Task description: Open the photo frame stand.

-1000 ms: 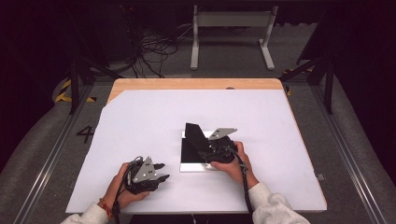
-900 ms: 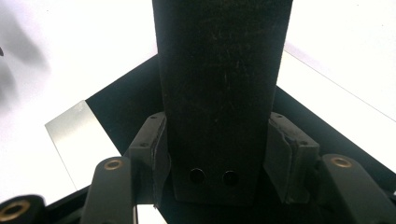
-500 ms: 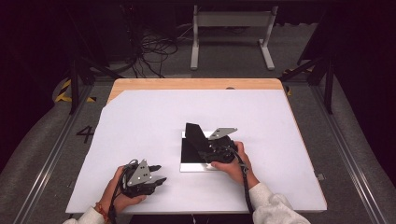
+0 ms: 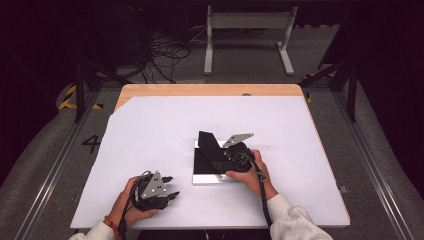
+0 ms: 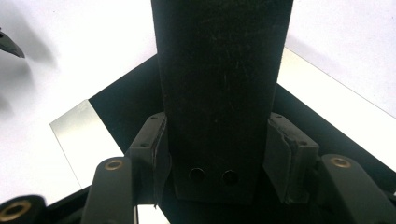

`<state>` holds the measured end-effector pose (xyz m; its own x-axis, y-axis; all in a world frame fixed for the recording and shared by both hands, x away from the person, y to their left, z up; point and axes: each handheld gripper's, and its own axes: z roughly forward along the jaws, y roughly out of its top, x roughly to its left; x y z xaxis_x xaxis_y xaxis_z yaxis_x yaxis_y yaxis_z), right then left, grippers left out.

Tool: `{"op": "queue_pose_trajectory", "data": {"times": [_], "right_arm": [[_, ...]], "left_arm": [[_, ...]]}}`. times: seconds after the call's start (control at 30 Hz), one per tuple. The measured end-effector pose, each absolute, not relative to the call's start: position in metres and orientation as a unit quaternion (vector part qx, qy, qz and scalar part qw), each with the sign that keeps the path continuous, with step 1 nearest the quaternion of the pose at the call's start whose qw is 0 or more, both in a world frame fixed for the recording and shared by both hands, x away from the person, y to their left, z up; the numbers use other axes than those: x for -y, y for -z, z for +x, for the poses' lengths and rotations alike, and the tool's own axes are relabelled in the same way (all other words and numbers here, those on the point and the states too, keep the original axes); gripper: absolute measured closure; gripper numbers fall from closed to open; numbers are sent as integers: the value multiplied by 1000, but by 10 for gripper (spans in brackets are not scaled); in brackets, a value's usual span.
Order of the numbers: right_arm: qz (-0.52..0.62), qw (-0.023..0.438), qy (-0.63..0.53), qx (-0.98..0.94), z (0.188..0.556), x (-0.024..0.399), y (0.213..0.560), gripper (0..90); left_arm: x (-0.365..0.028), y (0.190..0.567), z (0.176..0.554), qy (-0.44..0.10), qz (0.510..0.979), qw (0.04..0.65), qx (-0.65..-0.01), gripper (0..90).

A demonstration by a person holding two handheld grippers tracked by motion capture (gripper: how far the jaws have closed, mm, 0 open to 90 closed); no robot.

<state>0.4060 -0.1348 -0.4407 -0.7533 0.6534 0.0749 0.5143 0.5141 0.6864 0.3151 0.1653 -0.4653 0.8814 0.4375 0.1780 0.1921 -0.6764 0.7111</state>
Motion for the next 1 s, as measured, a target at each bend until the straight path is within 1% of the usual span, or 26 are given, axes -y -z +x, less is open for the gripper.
{"op": "queue_pose_trajectory", "data": {"times": [0.4,0.5,0.57,0.6,0.63,0.7,0.73,0.77,0.83,0.87,1.0], "right_arm": [[346,79,-352,-866,407,133,435,455],[353,72,-347,-866,406,130,432,455],[354,71,-347,-866,406,129,430,454],[354,71,-347,-866,406,129,430,454],[357,68,-348,-864,406,129,427,454],[359,65,-348,-864,406,129,425,454],[359,65,-348,-864,406,129,425,454],[361,64,-347,-863,407,129,425,454],[362,62,-347,-863,407,128,425,454],[364,61,-347,-862,407,128,424,454],[366,57,-344,-863,408,126,423,455]], "left_arm": [[-154,466,323,-182,897,362,-177,393],[-149,465,323,-187,896,361,-177,407],[-148,464,323,-190,896,363,-170,507],[-147,462,323,-190,896,365,-167,507],[-146,460,322,-194,895,367,-165,633],[-147,458,322,-177,894,377,-165,758],[-147,458,322,-177,894,377,-165,805],[-147,458,322,-170,894,380,-168,805],[-144,458,322,-159,897,378,-165,871],[-142,459,321,-156,899,375,-162,882],[-134,460,322,-158,903,368,-156,891]]}}
